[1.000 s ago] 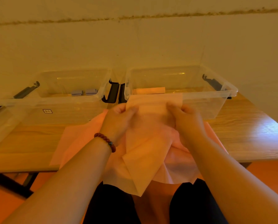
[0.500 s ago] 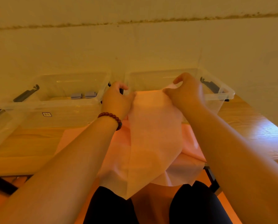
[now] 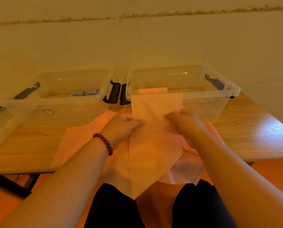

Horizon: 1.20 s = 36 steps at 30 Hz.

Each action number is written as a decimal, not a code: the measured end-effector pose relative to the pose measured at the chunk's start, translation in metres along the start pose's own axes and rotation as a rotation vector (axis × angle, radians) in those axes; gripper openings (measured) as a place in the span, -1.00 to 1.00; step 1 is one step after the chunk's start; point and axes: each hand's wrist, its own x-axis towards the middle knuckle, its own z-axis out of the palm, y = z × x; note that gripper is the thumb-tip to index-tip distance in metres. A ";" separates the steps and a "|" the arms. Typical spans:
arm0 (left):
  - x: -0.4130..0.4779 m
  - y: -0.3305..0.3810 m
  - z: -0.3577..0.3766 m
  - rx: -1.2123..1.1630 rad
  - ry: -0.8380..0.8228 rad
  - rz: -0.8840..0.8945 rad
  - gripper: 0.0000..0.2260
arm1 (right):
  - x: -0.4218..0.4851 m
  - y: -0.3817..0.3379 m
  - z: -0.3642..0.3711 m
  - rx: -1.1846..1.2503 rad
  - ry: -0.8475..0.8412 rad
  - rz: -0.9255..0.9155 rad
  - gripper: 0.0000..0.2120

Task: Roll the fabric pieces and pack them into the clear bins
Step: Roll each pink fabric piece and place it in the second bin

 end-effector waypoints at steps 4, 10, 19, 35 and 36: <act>-0.010 0.017 -0.002 -0.217 0.072 0.104 -0.95 | 0.000 -0.011 -0.008 0.044 0.013 -0.184 -0.86; 0.004 0.055 0.003 -0.277 0.087 0.239 -0.90 | 0.023 -0.046 0.001 0.046 0.156 -0.259 -0.83; 0.029 0.055 0.002 0.305 0.486 0.297 -0.71 | 0.036 -0.047 -0.007 -0.355 0.428 -0.386 -0.75; 0.003 0.001 0.006 -0.215 0.015 -0.030 -0.67 | 0.001 0.005 0.007 0.219 0.101 -0.039 -0.88; 0.002 0.003 0.004 -0.274 0.001 -0.020 -0.68 | 0.001 0.005 0.004 0.194 0.101 -0.078 -0.86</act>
